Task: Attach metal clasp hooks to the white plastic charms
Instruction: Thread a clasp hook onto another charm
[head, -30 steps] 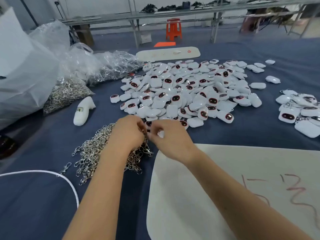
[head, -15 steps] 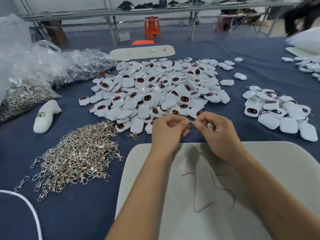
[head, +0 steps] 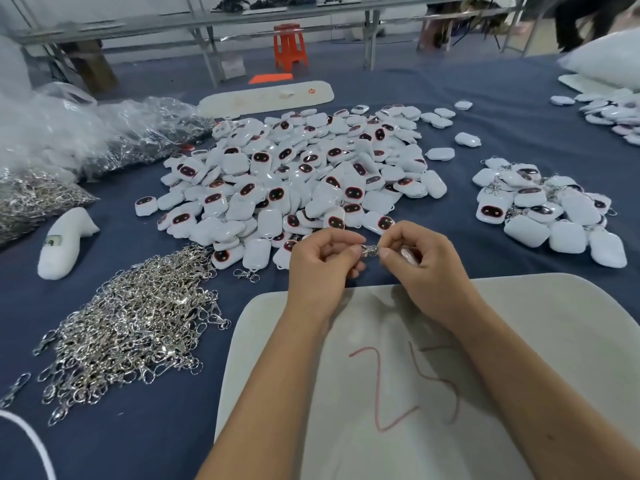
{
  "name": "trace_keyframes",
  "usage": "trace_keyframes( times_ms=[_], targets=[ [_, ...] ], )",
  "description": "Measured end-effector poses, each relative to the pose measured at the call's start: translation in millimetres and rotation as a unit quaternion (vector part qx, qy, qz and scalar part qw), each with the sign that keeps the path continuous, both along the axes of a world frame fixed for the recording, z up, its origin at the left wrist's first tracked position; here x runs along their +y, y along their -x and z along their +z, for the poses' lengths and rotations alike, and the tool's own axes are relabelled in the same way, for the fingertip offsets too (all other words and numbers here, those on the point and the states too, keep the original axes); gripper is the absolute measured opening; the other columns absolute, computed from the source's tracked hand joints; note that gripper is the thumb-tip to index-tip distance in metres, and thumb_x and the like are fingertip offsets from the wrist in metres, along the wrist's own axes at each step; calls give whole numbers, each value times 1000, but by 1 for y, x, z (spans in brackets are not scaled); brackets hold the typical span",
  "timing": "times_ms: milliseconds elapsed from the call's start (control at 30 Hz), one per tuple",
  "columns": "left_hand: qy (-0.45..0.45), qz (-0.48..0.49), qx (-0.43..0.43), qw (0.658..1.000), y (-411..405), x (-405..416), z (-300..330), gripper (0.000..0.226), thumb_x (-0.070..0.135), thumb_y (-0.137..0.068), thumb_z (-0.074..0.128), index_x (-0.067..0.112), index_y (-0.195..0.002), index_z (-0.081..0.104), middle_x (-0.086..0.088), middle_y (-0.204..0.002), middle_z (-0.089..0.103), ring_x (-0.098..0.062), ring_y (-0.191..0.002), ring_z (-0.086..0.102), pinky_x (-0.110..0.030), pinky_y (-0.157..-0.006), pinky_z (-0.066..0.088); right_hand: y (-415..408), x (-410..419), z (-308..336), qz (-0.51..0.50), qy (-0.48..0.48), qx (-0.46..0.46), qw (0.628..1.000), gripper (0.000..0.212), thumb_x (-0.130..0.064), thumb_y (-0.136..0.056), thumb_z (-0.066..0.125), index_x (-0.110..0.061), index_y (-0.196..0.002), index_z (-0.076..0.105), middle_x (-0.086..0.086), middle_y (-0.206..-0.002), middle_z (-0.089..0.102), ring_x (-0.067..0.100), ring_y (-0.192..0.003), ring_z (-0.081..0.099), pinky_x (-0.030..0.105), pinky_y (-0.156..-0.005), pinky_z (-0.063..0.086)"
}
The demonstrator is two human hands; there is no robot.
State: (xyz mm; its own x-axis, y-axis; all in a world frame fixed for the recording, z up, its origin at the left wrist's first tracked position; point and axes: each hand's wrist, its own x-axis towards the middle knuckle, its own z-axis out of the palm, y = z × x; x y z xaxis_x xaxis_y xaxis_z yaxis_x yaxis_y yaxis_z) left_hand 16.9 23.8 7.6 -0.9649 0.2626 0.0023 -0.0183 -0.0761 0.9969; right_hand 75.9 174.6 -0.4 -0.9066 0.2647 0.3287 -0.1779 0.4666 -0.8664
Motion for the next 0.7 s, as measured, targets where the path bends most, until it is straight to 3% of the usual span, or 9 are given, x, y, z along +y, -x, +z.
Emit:
trace_keyframes(
  times_ms=[100, 167, 233, 300, 367, 500, 700],
  targets=[
    [-7, -3, -2, 1000, 0, 0, 1, 21, -11, -91, 62, 7, -84, 73, -4, -62, 66, -11, -55, 61, -19, -56, 51, 0, 0, -1, -2, 4, -9, 1000, 22, -4, -92, 67, -24, -83, 63, -15, -65, 60, 6, -57, 44, 22, -59, 38],
    [-9, -5, -4, 1000, 0, 0, 2, 21, -11, -91, 62, 6, -84, 73, -5, -62, 67, -10, -55, 61, -18, -56, 51, -1, -1, 0, 2, 22, -9, 1000, 22, -3, -92, 65, -25, -87, 63, -14, -69, 67, 19, -58, 50, 35, -60, 45],
    [-9, -4, -4, 1000, 0, 0, 2, 22, -11, -91, 62, 7, -84, 72, -5, -63, 66, -10, -54, 60, -18, -55, 51, -2, -1, 1, 20, 53, -10, 998, 25, -2, -94, 63, -26, -101, 64, -13, -85, 77, 38, -66, 56, 47, -67, 52],
    [-13, -2, -5, 1000, 0, 1, 2, 22, -11, -91, 62, 7, -83, 72, -4, -63, 67, -11, -55, 61, -19, -55, 51, -2, 0, 1, 45, 56, -9, 997, 28, -8, -94, 66, -28, -113, 66, -11, -95, 79, 44, -68, 54, 50, -68, 52],
    [-20, -2, -6, 1000, 0, 0, 2, 22, -10, -91, 62, 8, -84, 72, -4, -64, 68, -12, -56, 61, -18, -55, 51, -3, -1, 1, 58, 32, -3, 998, 24, -16, -91, 76, -29, -110, 71, -8, -92, 79, 39, -64, 53, 44, -63, 47],
    [-19, 2, -1, 1000, -1, 0, 1, 23, -10, -90, 63, 10, -82, 73, -3, -65, 68, -13, -59, 61, -19, -56, 51, -1, -2, -2, 13, 29, -5, 999, 13, -19, -84, 87, -23, -84, 75, -10, -74, 74, 7, -64, 58, 24, -64, 46],
    [-23, -16, 12, 1000, -2, -1, 0, 19, -11, -89, 65, 7, -83, 70, -6, -66, 69, -13, -59, 61, -20, -56, 50, -3, 0, 0, 8, 46, 13, 999, 15, -15, -93, 79, -21, -79, 75, -6, -74, 75, 6, -67, 62, 16, -67, 47]
  ],
)
